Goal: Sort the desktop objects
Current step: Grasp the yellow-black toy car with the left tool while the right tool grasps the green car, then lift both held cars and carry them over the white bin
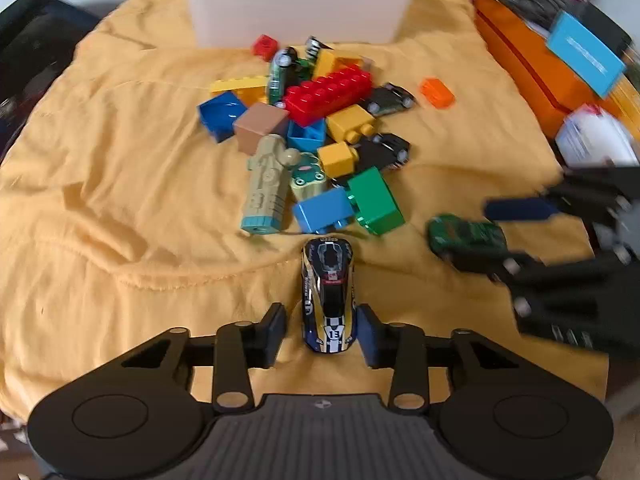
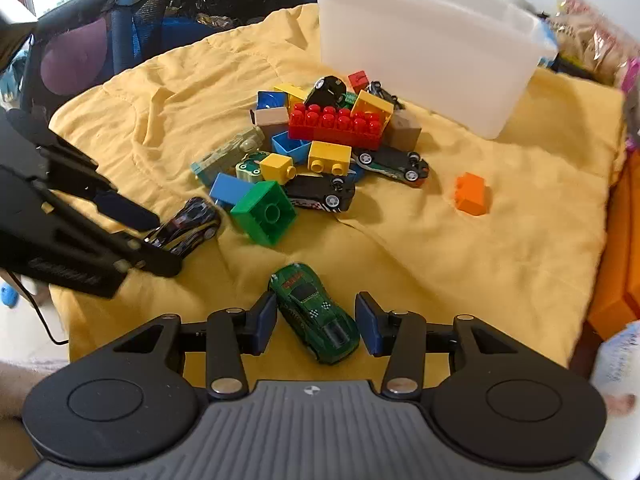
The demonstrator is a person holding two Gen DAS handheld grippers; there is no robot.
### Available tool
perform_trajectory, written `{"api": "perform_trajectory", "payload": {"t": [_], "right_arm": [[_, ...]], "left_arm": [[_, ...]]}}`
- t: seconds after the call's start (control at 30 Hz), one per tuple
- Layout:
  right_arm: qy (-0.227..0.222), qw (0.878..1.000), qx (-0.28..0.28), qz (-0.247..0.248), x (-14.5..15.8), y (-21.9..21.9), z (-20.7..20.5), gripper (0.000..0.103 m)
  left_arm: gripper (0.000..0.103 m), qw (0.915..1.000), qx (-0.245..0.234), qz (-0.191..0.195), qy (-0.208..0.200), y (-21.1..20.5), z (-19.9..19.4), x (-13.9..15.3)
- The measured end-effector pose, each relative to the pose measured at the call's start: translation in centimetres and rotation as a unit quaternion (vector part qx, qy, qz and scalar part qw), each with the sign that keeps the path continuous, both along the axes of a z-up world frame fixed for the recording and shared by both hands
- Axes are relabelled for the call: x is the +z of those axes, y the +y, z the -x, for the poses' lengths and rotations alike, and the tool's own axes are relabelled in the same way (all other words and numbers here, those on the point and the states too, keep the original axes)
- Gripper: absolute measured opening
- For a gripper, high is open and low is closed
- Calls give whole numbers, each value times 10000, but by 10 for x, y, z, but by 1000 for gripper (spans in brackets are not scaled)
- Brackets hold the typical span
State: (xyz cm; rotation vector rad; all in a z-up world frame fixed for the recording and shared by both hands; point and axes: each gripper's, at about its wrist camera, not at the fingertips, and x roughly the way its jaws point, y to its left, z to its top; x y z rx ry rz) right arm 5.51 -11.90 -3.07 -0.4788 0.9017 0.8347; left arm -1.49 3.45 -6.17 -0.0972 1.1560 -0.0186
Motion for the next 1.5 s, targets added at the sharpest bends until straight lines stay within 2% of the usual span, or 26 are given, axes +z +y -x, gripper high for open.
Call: {"api": "perform_trajectory", "payload": {"t": [0.1, 0.23, 0.4, 0.5, 0.57, 0.6, 0.63, 0.67, 0.7, 0.8, 0.83, 1.03, 1.1, 1.17, 1.33, 1.5], "right_arm": [[364, 9993, -110, 0, -8, 4, -10, 50], [377, 9991, -167, 110, -3, 3, -1, 44], [483, 9979, -400, -146, -8, -6, -1, 45], [373, 9980, -402, -308, -10, -10, 2, 48], [211, 9988, -353, -281, -11, -9, 8, 52], [142, 9989, -381, -245, -11, -7, 9, 57], [91, 9988, -443, -199, -12, -6, 10, 61], [84, 9985, -504, -175, -12, -6, 9, 61], [94, 9985, -514, -156, -11, -6, 9, 59], [128, 9988, -431, -176, -8, -7, 8, 37], [130, 9990, -386, -179, -7, -7, 9, 34], [-108, 9986, -329, -409, 19, -8, 10, 34], [-122, 9977, -391, -549, 28, -6, 2, 34], [-194, 9970, -437, -608, 36, -1, -7, 34], [-615, 9952, -492, -583, 56, 20, -35, 34], [-956, 9894, -564, -939, 90, 44, -74, 34]], "left_arm": [[42, 10000, -38, 23, 56, 5, -3, 4], [44, 9997, -135, -221, -18, -2, -2, 9], [50, 9991, -54, -421, -21, -11, -5, -2], [56, 9989, 24, -471, -78, -13, -4, -3], [56, 9990, 72, -420, -147, -12, -3, -4], [55, 9990, 106, -377, -202, -11, -2, -4], [50, 9991, 131, -320, -241, -10, 0, -4], [44, 9992, 146, -205, -308, -8, 2, -3], [33, 9992, 158, -99, -354, -6, 3, -3], [32, 9989, 211, 6, -411, -3, 4, -1], [32, 9989, 208, 23, -430, -2, 4, 0], [32, 9953, 124, -96, -952, 3, 6, 38], [32, 9931, 107, -239, -1145, 7, 3, 53], [32, 9912, 174, -207, -1293, 17, -5, 67], [32, 9854, 201, -283, -1665, 45, -39, 100], [32, 9783, 84, -368, -2035, 70, -89, 133]]}}
